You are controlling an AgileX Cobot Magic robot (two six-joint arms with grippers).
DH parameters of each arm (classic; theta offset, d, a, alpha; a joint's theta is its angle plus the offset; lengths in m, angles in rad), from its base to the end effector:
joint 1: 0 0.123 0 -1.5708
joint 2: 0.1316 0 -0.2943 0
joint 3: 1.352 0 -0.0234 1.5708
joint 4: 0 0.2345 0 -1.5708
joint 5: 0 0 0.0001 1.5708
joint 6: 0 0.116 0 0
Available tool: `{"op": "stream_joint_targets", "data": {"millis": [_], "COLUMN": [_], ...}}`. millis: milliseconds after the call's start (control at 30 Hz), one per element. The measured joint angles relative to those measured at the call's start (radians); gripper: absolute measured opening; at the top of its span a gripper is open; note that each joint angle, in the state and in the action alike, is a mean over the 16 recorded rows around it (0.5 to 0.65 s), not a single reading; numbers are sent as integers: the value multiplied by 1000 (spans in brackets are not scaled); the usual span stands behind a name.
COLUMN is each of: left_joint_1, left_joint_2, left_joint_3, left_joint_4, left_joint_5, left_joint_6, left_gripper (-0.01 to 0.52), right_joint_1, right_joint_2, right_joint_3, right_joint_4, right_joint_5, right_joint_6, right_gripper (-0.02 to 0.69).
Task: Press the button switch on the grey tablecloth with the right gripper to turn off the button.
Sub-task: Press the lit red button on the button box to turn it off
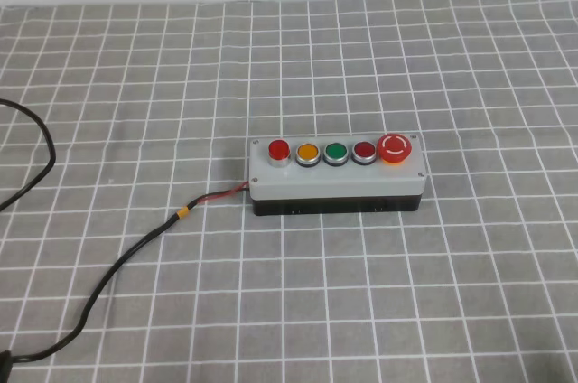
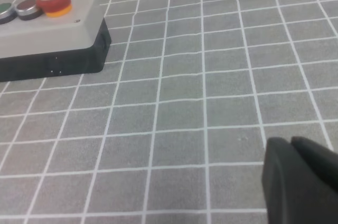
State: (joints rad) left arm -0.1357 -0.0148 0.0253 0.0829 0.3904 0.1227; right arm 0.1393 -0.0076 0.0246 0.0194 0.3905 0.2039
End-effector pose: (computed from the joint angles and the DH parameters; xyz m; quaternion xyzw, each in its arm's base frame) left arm 0.0501 -0.0031 0.1629 0.1257 0.7987 0.0315 0.5877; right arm 0.0497 0.0078 0.1626 0.0313 0.8102 0.1081 0.5753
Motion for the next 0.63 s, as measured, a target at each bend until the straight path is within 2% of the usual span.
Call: {"op": "stream_joint_targets", "data": {"millis": [633], "left_joint_1": [0], "left_joint_2": [0], "left_joint_3": [0], "left_joint_4": [0], "left_joint_5": [0], "left_joint_6": [0], "left_gripper": [-3], "right_joint_1": [0], "right_joint_2": [0], "right_joint_3": [0], "right_joint_4": [1], "right_joint_5": [2], "right_joint_6": [0], "right_gripper": [-16]}}
